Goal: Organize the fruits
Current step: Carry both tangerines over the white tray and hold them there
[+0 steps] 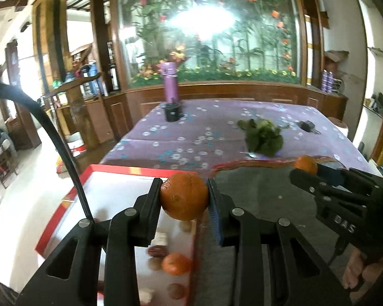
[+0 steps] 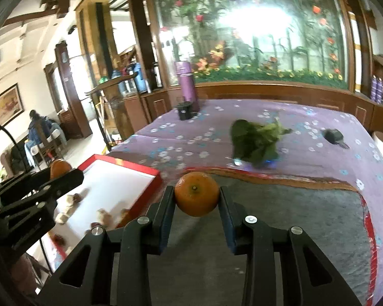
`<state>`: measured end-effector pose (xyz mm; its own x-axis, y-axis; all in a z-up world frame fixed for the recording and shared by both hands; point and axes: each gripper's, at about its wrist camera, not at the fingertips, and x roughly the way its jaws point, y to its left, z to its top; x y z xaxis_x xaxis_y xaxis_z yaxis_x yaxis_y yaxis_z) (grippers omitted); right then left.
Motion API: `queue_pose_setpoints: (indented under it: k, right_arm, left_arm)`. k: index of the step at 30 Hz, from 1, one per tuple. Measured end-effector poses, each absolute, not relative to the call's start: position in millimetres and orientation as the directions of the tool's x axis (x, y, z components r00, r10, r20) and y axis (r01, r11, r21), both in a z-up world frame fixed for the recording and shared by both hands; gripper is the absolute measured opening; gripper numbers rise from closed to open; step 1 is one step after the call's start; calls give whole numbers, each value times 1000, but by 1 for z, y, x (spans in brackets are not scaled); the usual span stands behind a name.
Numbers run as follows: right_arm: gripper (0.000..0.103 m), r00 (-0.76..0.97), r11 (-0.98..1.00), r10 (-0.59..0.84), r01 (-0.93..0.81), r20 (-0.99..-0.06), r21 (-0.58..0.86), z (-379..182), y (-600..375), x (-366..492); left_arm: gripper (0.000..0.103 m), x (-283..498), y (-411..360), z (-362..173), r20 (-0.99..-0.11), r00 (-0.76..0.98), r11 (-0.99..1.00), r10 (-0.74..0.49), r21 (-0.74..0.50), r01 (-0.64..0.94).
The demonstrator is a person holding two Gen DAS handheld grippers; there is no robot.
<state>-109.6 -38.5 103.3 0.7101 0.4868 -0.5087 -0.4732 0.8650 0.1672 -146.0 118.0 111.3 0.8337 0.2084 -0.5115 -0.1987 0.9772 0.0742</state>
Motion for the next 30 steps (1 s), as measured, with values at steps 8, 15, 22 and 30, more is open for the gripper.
queue_pose_setpoints:
  k: [8,15,22,30]
  right_arm:
    - [35,679,828,535,-539,-503,153,112,-6,-128]
    - [35,654,796,576,-585,-490,155,120,19,-138]
    - [34,634,769,603,-624,-484,141,127,47,-144]
    - [34,599,736,631,-663,-492,137,131,79,-148]
  left_arm:
    - [31,-163,155,111,-481,827,953,291,67,-296]
    - [32,-171,180,112,-462,820,935,338,62,-350]
    - [32,-176,200,112,-453,813,921,365,51,-386]
    - [32,-178,219,110,-456,802,909,386,38,-415]
